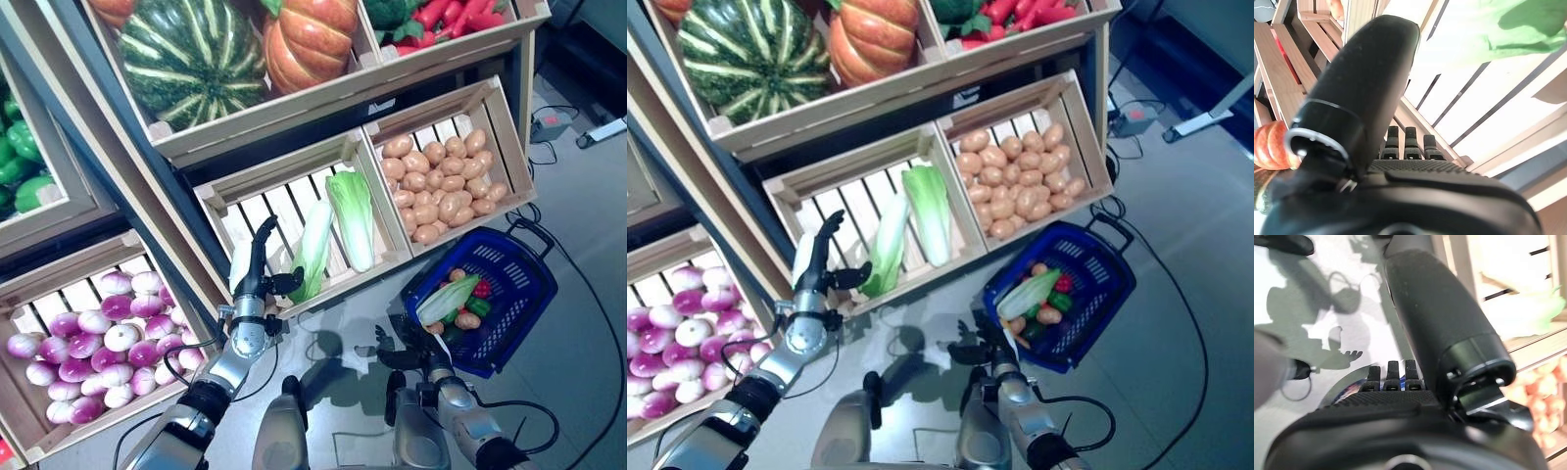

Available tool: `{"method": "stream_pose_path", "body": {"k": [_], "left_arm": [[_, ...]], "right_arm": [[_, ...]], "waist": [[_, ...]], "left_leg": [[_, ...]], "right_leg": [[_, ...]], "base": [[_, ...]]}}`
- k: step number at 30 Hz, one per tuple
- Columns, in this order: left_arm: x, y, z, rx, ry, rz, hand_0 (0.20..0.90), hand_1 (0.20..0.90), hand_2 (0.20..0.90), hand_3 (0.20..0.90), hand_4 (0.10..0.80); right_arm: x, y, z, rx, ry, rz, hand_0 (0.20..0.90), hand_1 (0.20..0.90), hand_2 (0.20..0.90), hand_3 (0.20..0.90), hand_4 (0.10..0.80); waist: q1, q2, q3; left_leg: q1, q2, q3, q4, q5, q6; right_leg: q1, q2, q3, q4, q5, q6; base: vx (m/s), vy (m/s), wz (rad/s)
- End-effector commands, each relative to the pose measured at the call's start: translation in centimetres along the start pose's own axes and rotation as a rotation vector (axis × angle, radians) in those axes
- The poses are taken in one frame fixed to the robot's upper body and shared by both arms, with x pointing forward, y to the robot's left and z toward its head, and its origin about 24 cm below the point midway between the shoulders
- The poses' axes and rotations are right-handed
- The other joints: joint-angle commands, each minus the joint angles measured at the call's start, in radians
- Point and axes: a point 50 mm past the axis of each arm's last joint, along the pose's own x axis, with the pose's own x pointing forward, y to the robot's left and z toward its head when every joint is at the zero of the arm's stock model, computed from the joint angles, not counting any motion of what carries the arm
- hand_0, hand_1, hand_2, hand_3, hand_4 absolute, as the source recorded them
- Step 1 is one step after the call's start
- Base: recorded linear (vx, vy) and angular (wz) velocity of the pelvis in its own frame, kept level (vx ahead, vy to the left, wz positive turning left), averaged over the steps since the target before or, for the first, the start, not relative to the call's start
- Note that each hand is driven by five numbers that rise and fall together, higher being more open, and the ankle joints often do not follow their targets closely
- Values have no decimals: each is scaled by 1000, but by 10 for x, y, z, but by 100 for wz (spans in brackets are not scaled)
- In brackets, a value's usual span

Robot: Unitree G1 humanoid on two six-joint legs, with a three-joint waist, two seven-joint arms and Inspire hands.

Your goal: Put vegetables into the basket

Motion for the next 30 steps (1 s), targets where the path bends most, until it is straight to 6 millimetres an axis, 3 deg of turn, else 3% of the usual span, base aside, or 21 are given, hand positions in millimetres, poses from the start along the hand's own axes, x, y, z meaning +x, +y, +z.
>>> {"method": "stream_pose_path", "body": {"k": [1, 6, 12, 13, 30], "left_arm": [[25, 11, 38, -26, -177, 134, 900, 900, 900, 900, 800], [45, 30, 38, -23, -127, 218, 900, 900, 900, 900, 800], [57, 51, 31, -62, -39, 311, 900, 900, 900, 900, 800], [61, 57, 31, -69, -22, 330, 900, 900, 900, 900, 800], [84, 73, 38, -140, 79, 283, 900, 900, 900, 900, 800]], "right_arm": [[-5, 2, 22, 58, -140, -8, 900, 900, 900, 900, 800], [-1, -7, 33, 31, -160, -28, 900, 900, 900, 900, 800], [1, -17, 42, 22, -163, -55, 900, 900, 900, 900, 800], [2, -19, 44, 16, -167, -59, 900, 900, 900, 900, 800], [10, -30, 80, 29, -253, -102, 900, 900, 900, 900, 800]], "waist": [[-16, -13, -18], [-38, -16, 0], [-55, -17, 8], [-58, -19, 18], [-76, -22, 59]], "left_leg": [[-83, 11, -4, 122, -17, 35], [-197, 38, -11, 300, -91, 41], [-293, 50, -23, 419, -132, 43], [-311, 53, -30, 473, -175, 37], [-543, 57, -58, 673, -228, 34]], "right_leg": [[-48, -5, 45, 201, -56, -79], [-185, -16, 81, 368, -112, -88], [-293, -8, 106, 470, -147, -93], [-312, -9, 111, 520, -188, -87], [-544, 7, 131, 685, -217, -79]], "base": [[-64, 55, -9], [-66, 44, -10], [-41, 30, -8], [1, 19, -8], [-51, 6, -3]]}}
